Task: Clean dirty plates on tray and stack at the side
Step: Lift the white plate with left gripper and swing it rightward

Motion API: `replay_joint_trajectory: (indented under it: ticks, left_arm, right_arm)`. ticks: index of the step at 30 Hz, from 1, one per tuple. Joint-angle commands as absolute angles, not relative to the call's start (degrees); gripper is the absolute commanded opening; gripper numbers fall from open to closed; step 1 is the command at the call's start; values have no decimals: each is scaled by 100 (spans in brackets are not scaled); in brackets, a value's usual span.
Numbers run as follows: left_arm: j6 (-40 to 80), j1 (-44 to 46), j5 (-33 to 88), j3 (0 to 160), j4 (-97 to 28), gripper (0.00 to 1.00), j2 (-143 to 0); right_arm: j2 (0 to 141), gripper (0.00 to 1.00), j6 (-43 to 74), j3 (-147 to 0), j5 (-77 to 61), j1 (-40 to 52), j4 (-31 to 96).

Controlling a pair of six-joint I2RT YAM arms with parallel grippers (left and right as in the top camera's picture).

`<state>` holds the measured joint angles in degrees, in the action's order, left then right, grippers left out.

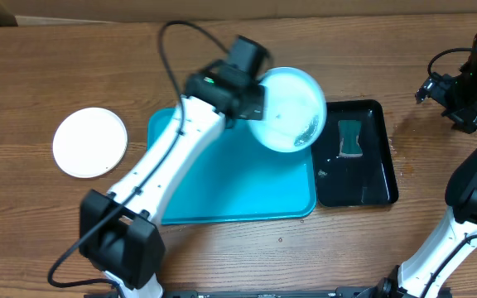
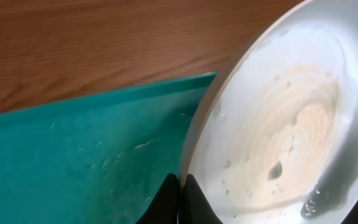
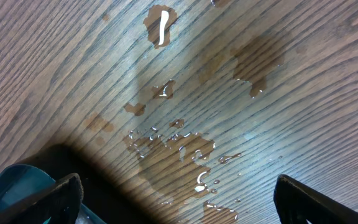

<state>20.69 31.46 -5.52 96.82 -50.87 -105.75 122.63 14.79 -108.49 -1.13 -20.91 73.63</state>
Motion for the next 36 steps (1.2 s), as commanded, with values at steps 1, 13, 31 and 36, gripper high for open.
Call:
replay_joint_trajectory:
  ticks: [1, 13, 31, 36]
  left_arm:
    - [2102, 3701, -1313, 9852, -4838, 4, -10565]
    - [1179, 5575, -4228, 9852, -3927, 4, -10565]
    - [-3044, 6936, -6995, 9852, -961, 4, -10565]
    - [-3105, 6945, -7004, 9852, -548, 4, -10565]
  right_arm:
    - [12110, 100, 1505, -10973, -115, -2093, 7349]
    - [12110, 100, 1503, -10973, -115, -2093, 7349]
    - [12110, 100, 1505, -10973, -115, -2093, 7349]
    - [12110, 100, 1505, -10973, -115, -2093, 7349]
